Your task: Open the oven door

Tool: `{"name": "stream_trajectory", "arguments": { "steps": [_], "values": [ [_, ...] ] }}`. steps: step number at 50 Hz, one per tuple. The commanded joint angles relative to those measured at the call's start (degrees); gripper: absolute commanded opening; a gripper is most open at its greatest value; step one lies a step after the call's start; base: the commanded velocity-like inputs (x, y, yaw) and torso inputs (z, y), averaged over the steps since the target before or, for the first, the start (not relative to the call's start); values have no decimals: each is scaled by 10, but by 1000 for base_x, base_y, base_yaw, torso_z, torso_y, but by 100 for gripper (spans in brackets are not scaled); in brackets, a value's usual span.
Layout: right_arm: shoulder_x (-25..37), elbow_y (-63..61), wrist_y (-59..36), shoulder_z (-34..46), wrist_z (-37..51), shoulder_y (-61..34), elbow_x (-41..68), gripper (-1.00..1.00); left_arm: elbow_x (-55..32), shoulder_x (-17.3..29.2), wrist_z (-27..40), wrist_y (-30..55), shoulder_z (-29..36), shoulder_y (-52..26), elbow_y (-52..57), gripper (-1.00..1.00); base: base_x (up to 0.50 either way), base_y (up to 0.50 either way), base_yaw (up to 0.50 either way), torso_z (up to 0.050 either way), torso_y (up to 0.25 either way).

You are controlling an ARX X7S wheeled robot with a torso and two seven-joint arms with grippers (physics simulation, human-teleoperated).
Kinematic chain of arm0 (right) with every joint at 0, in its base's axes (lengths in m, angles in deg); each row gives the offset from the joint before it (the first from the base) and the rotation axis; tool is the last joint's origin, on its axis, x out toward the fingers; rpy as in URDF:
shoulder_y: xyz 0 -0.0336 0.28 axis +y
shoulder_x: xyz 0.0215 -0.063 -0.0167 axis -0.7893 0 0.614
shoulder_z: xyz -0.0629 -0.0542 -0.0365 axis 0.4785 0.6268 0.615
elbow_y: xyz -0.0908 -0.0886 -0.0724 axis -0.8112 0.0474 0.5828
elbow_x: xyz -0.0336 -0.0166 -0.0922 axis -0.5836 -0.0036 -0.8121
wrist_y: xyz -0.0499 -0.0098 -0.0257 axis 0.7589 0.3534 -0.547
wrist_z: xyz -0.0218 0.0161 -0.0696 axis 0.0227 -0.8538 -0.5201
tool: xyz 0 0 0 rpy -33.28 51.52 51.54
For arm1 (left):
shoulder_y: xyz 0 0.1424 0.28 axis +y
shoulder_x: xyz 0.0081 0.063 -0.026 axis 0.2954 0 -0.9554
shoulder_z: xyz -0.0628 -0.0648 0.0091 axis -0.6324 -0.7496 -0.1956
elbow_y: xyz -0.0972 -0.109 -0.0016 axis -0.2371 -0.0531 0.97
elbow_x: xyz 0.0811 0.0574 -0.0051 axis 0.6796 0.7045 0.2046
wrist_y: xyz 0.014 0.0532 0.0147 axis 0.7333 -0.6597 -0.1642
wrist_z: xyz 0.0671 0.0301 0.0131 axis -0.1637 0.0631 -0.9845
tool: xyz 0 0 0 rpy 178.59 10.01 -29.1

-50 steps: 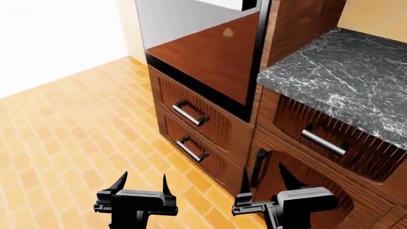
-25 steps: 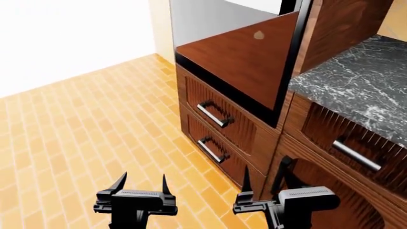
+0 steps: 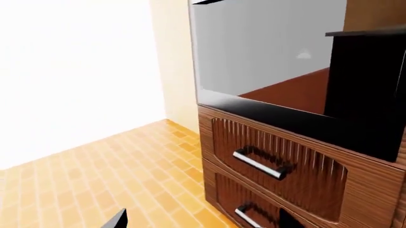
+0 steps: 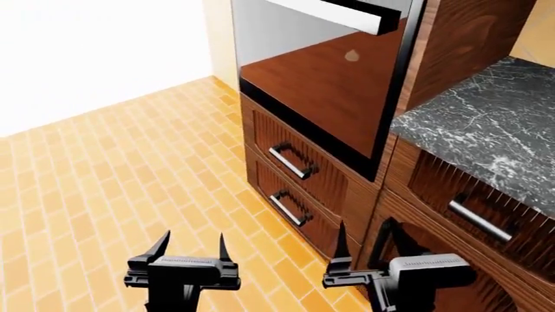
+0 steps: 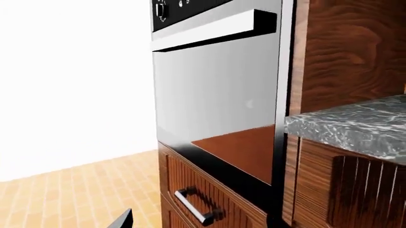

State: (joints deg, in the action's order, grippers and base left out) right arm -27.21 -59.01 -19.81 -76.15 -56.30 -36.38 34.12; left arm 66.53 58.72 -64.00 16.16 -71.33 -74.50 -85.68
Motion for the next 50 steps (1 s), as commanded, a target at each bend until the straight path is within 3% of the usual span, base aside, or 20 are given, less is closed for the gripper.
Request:
{"name": "stream_trajectory", "arguments": {
  "steps": [1, 6, 15, 40, 50],
  "values": [
    [41, -200, -55, -66, 26, 20, 110, 100, 42, 28, 15, 118, 24, -14, 171, 100, 0, 0, 0, 0, 0],
    [99, -374, -100, -172, 76, 31, 246, 100, 89, 39, 7, 270, 57, -68, 321, 100, 0, 0, 0, 0, 0],
    [138, -435, -86, -247, 90, 65, 332, 100, 123, 49, 7, 333, 80, -87, 403, 100, 0, 0, 0, 0, 0],
    [150, -419, -105, -232, 105, 41, 337, 100, 99, 49, 18, 289, 74, -61, 369, 100, 197, 253, 0, 0, 0],
    [155, -422, -104, -237, 106, 50, 342, 100, 100, 48, 16, 295, 84, -73, 353, 100, 455, 254, 0, 0, 0]
  ]
}}
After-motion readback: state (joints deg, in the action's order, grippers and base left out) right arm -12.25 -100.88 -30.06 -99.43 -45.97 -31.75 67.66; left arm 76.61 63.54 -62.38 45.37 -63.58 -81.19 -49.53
